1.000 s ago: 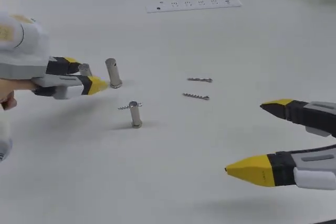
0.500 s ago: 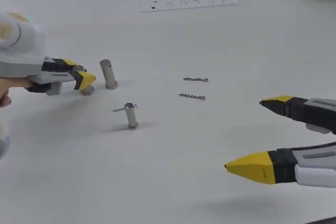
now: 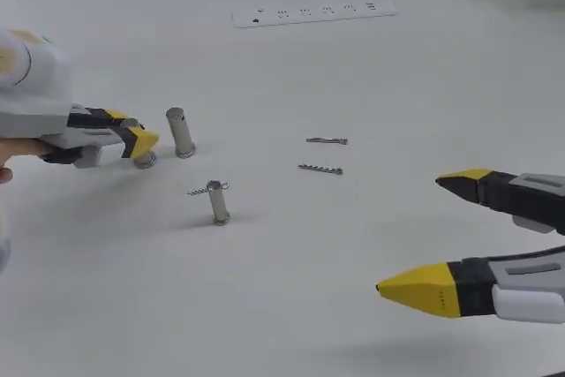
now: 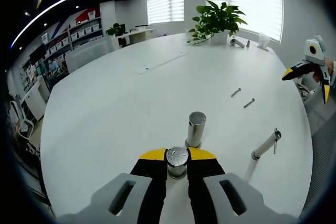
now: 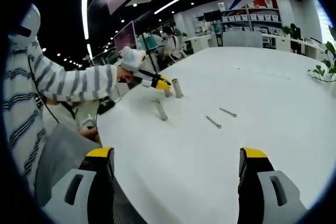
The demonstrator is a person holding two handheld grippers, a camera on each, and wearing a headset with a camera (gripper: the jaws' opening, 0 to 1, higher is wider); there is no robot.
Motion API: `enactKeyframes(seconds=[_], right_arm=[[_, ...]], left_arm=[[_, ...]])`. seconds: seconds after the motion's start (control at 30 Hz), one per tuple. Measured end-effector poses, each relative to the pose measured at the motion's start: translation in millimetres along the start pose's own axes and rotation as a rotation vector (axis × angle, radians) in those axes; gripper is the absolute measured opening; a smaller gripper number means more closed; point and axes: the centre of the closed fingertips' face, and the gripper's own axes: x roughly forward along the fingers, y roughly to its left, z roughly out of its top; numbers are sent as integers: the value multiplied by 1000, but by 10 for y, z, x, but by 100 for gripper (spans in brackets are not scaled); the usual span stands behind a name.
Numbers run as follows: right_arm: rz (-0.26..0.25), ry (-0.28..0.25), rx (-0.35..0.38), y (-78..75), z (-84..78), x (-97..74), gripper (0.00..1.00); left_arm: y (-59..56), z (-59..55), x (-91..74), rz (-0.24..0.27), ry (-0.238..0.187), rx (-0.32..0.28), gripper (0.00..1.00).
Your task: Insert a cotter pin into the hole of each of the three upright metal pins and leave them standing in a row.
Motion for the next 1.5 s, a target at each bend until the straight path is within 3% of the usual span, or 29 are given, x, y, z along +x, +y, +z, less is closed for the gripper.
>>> enactKeyframes(seconds=[0.13,0.53,0.73,1.2,1.37,1.5], right_arm=[[0,0,-1,-5,1,1,100],[-20,-1,-5,-68,-4,-40,100],[-1,9,-27,-42,15,-34,100],[55,31,-88,79,40,26,100],[59,40,-102,35,50,-42,100],[67,50,-116,21,30,-111,100]], left_arm=[[-21,-16,-14,0,9,-20,12],[-176,10,-270,-5,11,39,12],[-322,39,-477,-4,4,-10,12],[-903,140,-978,4,-16,11,12],[-1136,135,-1014,-26,-11,23,12],[-1281,90,-964,-86,-12,22,12]])
